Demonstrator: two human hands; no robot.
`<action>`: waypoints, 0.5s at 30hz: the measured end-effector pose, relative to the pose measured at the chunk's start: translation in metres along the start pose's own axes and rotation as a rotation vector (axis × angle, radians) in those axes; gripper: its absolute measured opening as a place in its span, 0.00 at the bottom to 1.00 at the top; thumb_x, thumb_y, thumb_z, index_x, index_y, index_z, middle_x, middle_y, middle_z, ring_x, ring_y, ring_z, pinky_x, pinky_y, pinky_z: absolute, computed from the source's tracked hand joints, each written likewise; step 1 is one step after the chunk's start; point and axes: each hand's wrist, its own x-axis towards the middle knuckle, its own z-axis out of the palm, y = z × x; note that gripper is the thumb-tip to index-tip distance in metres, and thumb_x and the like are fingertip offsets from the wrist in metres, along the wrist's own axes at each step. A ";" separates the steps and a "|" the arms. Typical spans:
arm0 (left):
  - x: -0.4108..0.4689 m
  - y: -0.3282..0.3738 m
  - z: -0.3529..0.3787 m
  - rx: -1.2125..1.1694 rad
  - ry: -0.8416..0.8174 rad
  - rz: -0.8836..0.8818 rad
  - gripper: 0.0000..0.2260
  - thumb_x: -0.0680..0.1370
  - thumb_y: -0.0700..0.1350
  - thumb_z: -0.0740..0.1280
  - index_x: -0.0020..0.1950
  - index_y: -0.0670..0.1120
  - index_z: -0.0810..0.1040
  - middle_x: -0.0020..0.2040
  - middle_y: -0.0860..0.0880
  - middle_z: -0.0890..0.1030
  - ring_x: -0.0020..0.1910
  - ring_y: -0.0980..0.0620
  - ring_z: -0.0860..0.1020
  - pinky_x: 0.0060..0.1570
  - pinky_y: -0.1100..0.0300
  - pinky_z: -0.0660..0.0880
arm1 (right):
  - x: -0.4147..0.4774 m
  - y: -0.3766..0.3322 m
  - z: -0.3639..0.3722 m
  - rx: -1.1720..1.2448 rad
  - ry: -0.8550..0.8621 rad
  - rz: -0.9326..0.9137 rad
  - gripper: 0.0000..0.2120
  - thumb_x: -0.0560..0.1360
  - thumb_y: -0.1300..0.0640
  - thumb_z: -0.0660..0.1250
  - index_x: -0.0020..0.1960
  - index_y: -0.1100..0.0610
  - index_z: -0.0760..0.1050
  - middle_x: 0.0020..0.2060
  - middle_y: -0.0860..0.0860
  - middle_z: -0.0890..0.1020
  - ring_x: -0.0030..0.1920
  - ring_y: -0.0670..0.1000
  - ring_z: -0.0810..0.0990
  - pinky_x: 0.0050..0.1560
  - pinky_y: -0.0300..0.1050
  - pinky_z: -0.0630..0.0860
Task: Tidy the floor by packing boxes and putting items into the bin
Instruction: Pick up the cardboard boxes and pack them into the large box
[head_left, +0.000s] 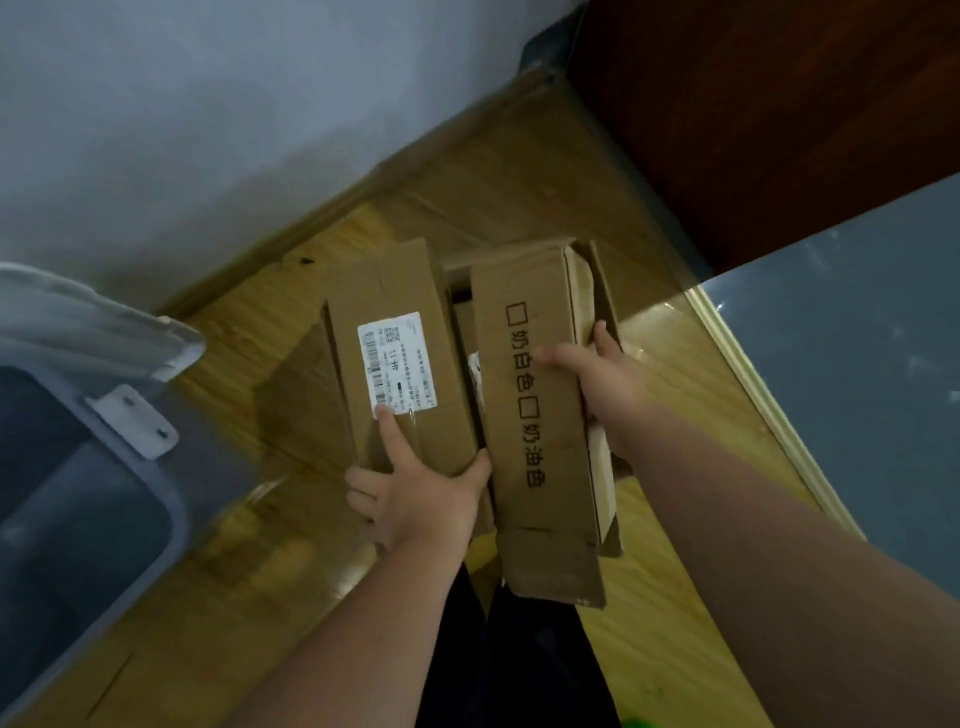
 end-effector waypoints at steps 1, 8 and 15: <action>0.009 -0.001 0.006 0.006 -0.002 -0.001 0.57 0.58 0.73 0.71 0.69 0.68 0.30 0.66 0.42 0.56 0.62 0.41 0.60 0.61 0.41 0.68 | 0.013 0.005 0.004 0.019 -0.011 0.009 0.56 0.60 0.42 0.77 0.79 0.41 0.47 0.51 0.46 0.79 0.46 0.49 0.81 0.38 0.46 0.75; 0.030 -0.003 0.033 0.015 -0.014 0.017 0.57 0.59 0.71 0.72 0.69 0.69 0.29 0.66 0.42 0.54 0.63 0.41 0.59 0.62 0.40 0.68 | 0.063 0.014 0.018 0.123 -0.052 0.060 0.49 0.63 0.43 0.78 0.78 0.41 0.54 0.50 0.48 0.83 0.45 0.50 0.84 0.32 0.46 0.76; 0.039 -0.006 0.048 -0.011 -0.002 -0.014 0.56 0.61 0.72 0.71 0.70 0.68 0.28 0.68 0.41 0.54 0.65 0.40 0.59 0.63 0.38 0.68 | 0.097 -0.001 0.023 0.147 -0.128 0.065 0.44 0.61 0.39 0.79 0.72 0.44 0.64 0.52 0.49 0.85 0.46 0.52 0.86 0.34 0.49 0.81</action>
